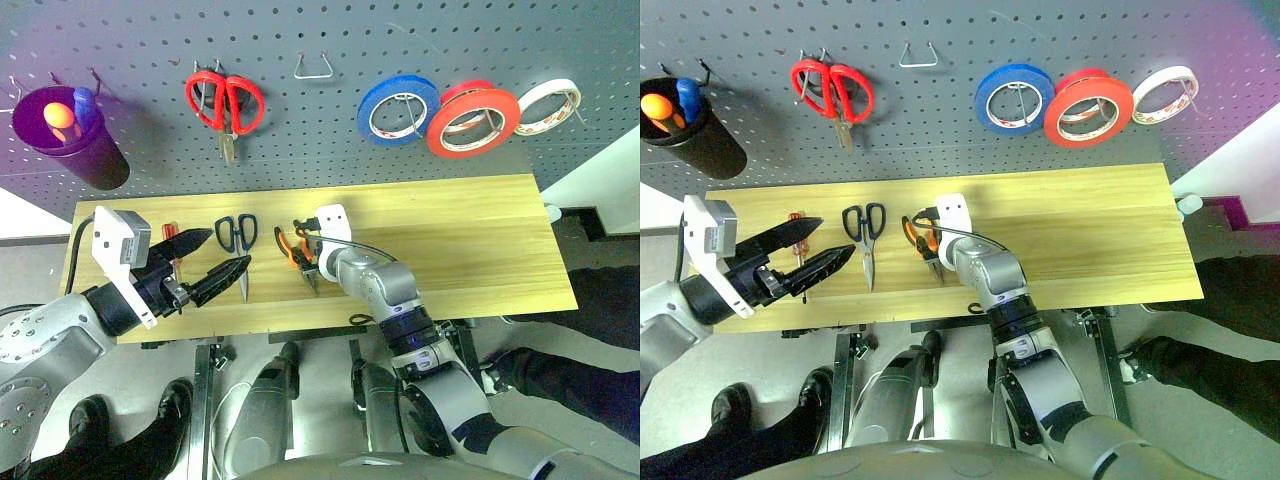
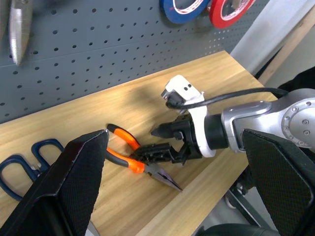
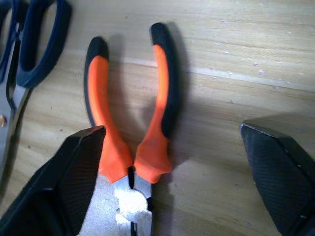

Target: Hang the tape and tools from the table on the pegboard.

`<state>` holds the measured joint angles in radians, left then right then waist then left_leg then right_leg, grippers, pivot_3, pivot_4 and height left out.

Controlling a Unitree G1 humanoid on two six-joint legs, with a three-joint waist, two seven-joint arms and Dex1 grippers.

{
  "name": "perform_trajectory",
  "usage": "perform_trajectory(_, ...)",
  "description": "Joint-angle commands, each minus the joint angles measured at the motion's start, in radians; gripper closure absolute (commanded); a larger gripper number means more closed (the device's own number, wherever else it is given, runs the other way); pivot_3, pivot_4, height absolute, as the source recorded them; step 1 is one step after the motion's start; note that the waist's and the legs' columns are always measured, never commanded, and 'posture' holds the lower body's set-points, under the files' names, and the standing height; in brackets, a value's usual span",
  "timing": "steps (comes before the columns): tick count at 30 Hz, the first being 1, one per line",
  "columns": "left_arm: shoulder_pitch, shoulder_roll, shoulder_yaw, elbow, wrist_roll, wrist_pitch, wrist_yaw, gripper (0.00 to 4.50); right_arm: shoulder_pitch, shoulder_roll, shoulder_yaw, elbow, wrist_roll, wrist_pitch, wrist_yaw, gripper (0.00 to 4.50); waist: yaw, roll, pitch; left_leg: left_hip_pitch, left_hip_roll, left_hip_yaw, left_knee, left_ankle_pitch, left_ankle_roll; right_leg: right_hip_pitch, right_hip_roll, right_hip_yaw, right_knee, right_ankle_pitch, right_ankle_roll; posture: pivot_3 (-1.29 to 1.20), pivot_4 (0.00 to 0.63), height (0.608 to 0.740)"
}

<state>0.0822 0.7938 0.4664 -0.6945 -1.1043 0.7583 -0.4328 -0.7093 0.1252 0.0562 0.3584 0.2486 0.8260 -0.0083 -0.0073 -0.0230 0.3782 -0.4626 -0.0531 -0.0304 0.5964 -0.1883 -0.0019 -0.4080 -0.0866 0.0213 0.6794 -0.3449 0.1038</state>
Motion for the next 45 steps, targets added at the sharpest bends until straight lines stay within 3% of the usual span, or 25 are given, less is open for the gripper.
perform_trajectory(1, 0.005, 0.009, 0.03, -0.027, -0.019, -0.009, 0.0, 0.0, -0.027, 0.106, -0.046, -0.014, 0.045, 0.001, -0.022, 0.02, -0.001, 0.0, 0.0, 0.0, 0.0, 0.0, 0.0, 0.0, 0.0, 0.0, 0.0, 0.0, 0.0, 0.0, 0.0, 0.19, 0.432, 0.74)
perform_trajectory(20, 0.015, 0.025, 0.062, -0.036, -0.045, -0.003, 0.012, 0.0, 0.007, 0.136, 0.106, -0.098, 0.11, 0.059, 0.031, 0.02, -0.001, 0.0, 0.003, 0.0, 0.0, 0.0, -0.001, 0.0, 0.0, -0.001, 0.0, 0.0, -0.001, 0.0, 0.0, 0.22, 0.431, 0.74)
perform_trajectory(32, 0.059, 0.038, 0.098, -0.065, -0.077, -0.005, 0.034, 0.0, 0.01, 0.083, 0.278, -0.081, -0.019, -0.021, 0.039, 0.02, 0.001, 0.0, 0.004, -0.001, 0.0, 0.0, -0.002, 0.0, 0.0, -0.001, 0.0, 0.0, -0.001, 0.0, 0.0, 0.25, 0.43, 0.74)
perform_trajectory(39, 0.077, 0.048, 0.117, -0.072, -0.089, -0.005, 0.039, 0.0, 0.014, 0.07, 0.313, -0.061, -0.081, -0.051, 0.047, 0.02, 0.02, 0.0, 0.004, -0.001, 0.0, 0.0, -0.002, 0.0, 0.0, -0.002, 0.0, 0.0, -0.002, 0.0, 0.0, 0.26, 0.428, 0.74)
perform_trajectory(45, 0.079, 0.048, 0.111, -0.073, -0.093, -0.009, 0.042, 0.0, 0.006, 0.07, 0.262, -0.052, -0.095, -0.061, 0.036, 0.02, 0.023, -0.001, 0.004, -0.001, 0.0, 0.0, -0.002, 0.0, -0.001, -0.001, 0.0, -0.001, -0.005, 0.0, 0.0, 0.25, 0.427, 0.74)
